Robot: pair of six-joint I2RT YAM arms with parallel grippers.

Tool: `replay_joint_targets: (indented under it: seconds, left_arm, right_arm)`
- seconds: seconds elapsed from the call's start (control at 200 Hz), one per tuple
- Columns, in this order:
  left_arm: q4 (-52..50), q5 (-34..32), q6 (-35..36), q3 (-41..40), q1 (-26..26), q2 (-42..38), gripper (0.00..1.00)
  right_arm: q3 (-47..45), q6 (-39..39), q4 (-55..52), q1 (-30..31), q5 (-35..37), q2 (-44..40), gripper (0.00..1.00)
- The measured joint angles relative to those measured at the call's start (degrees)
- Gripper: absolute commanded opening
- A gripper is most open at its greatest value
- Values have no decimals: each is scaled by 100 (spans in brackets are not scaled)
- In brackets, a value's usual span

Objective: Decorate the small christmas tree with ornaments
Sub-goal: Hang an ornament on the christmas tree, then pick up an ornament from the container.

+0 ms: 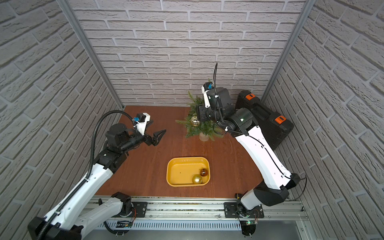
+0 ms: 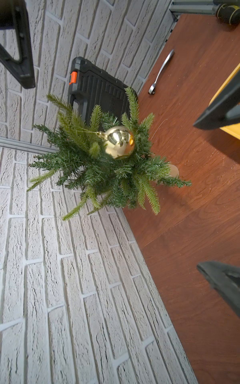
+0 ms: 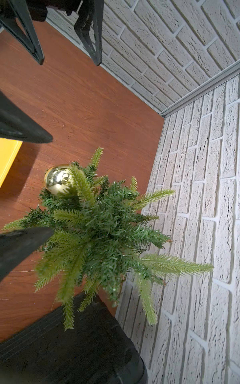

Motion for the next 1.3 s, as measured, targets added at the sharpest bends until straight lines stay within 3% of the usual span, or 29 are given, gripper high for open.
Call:
replay_joint_targets:
  seconds: [0.21,0.52,0.815,1.03,1.3]
  left_arm:
    - [-229,-87,50,109,-243,149,97]
    - [-1657,-1309,490,833,-2535,1180,94]
    - [-2863,-1757,-210,1650,-3856,2962,90]
    - [-3163,-1694,-1003,1836,-4406,3864,86]
    - [-3464,-1652,-1497,1888,-4474,4448,80]
  right_arm:
    - [-1191,238,-83,13,-289,-752,60]
    - [-3040,634,-321,-7,-87,-1534,60]
    - [-3884,737,-330,-533,146,-2367,60]
    - [-4183,671,-321,-802,166,-2651,60]
    - [-4393,522,-302,-905,109,-2802,60]
